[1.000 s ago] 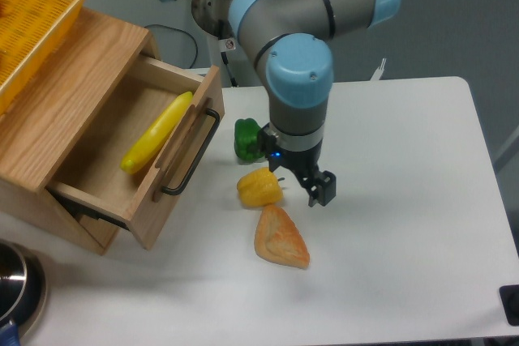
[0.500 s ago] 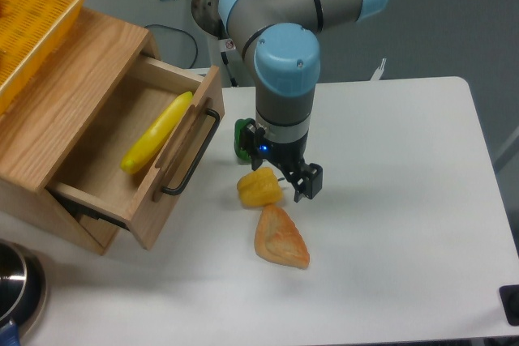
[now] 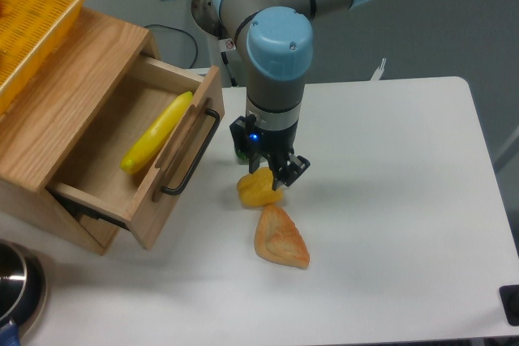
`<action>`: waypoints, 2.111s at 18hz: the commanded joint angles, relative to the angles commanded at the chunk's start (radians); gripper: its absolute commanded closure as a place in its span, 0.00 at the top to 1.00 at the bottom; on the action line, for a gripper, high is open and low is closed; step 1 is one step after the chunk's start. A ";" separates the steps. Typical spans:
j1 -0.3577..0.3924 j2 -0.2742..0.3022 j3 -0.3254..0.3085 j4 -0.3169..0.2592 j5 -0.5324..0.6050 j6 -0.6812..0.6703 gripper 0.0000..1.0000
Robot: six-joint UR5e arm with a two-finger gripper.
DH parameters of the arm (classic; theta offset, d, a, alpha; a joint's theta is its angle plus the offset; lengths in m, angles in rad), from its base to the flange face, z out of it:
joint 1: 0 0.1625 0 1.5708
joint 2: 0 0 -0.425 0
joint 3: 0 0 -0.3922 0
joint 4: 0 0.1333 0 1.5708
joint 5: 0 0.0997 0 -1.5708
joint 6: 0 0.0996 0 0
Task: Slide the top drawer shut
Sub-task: 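Move the gripper toward the open drawer's front panel beside the handle, then lower the gripper against the drawer front next to the black handle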
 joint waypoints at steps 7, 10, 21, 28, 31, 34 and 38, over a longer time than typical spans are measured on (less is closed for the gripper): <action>-0.003 0.043 0.000 -0.025 -0.069 -0.011 0.00; -0.020 0.055 0.000 -0.052 -0.094 -0.055 0.00; -0.066 0.060 -0.020 -0.072 -0.094 -0.081 0.00; -0.074 0.060 -0.020 -0.086 -0.097 -0.081 0.00; -0.077 0.061 -0.020 -0.087 -0.097 -0.081 0.00; -0.086 0.063 -0.018 -0.098 -0.104 -0.084 0.00; -0.089 0.069 -0.018 -0.100 -0.126 -0.106 0.00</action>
